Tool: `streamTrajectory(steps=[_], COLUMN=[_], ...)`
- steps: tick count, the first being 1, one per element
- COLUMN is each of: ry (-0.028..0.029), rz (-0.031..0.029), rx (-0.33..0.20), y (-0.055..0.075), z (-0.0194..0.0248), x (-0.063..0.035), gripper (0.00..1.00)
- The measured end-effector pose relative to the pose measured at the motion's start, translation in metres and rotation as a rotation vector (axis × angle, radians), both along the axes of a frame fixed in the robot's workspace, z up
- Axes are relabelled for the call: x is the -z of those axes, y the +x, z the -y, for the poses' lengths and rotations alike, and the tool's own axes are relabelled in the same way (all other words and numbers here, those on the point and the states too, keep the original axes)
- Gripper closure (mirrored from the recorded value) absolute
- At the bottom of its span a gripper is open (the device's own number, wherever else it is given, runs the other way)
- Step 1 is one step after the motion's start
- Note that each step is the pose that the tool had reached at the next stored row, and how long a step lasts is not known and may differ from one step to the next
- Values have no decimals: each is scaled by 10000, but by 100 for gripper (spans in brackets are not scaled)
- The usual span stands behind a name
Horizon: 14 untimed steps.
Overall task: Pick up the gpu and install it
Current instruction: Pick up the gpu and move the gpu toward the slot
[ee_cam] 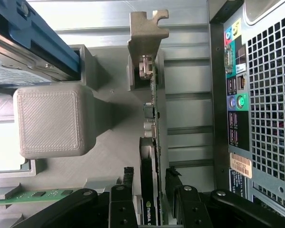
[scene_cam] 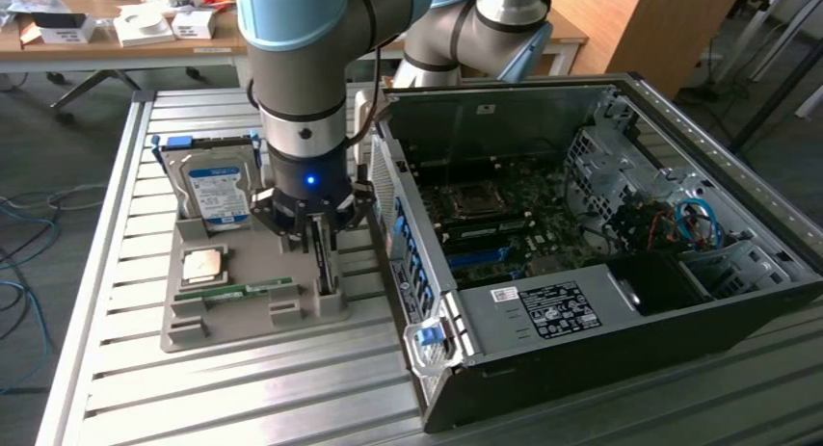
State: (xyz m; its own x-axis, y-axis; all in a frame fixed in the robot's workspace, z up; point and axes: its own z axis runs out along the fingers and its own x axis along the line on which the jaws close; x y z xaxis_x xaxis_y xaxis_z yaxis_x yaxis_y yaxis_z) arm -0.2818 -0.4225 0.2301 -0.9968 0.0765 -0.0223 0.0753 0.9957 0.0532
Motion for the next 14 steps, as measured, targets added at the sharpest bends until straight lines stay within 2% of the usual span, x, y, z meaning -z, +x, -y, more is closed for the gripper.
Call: streamTrajectory(steps=[14], ry=[-1], rz=[-1], rx=[1], y=[4], z=[0], x=[0], gripper=[61])
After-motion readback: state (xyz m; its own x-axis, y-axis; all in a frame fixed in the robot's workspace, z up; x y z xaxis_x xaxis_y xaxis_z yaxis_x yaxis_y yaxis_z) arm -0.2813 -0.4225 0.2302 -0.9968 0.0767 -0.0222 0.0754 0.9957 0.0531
